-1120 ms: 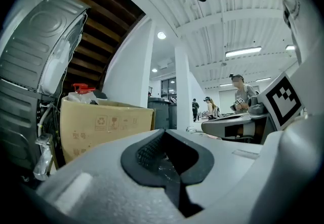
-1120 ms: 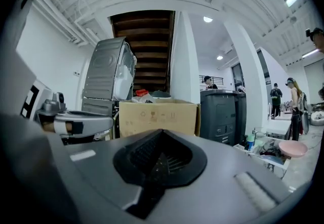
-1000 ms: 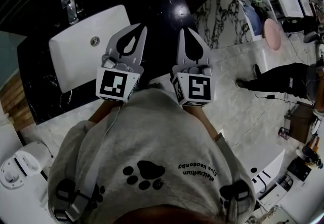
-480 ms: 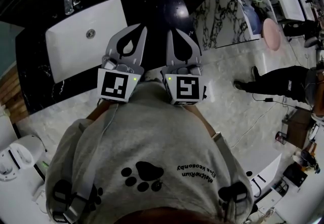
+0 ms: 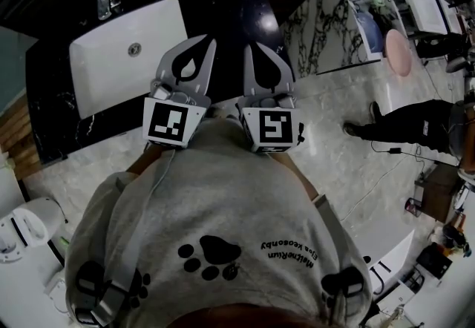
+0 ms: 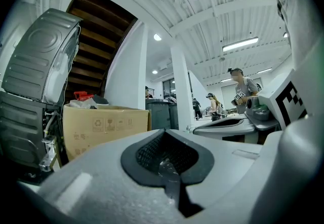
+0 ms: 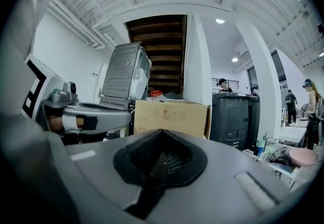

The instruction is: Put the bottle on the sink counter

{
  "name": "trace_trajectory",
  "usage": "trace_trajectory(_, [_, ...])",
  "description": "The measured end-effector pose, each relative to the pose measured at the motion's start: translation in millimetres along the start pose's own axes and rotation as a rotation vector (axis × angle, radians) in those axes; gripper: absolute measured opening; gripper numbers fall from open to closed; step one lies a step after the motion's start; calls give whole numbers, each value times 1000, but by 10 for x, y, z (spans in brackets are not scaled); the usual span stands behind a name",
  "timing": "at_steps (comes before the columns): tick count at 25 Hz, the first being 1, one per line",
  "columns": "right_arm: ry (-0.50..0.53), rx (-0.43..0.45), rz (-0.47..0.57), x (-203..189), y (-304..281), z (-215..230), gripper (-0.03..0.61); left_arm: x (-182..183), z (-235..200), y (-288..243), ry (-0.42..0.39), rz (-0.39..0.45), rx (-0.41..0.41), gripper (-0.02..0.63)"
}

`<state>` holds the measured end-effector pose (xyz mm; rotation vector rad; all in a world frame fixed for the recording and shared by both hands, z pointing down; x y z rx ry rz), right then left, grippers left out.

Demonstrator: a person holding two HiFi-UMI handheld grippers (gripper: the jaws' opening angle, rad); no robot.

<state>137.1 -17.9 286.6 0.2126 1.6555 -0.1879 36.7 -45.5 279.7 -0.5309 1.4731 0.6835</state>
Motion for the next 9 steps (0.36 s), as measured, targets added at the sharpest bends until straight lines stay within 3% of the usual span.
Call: trace_trajectory(9, [41,20,16,-39,-25,23,1,25,-14,1,-6,10,-16,0])
Point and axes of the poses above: the fingertips, and each gripper's own axes: y backward along the fingers, z to its right, x out of its top, the point moved 4 cm from there along y, backward along the fingers, and after that the axes turned 4 degrees about z, right-handed, at the moved point
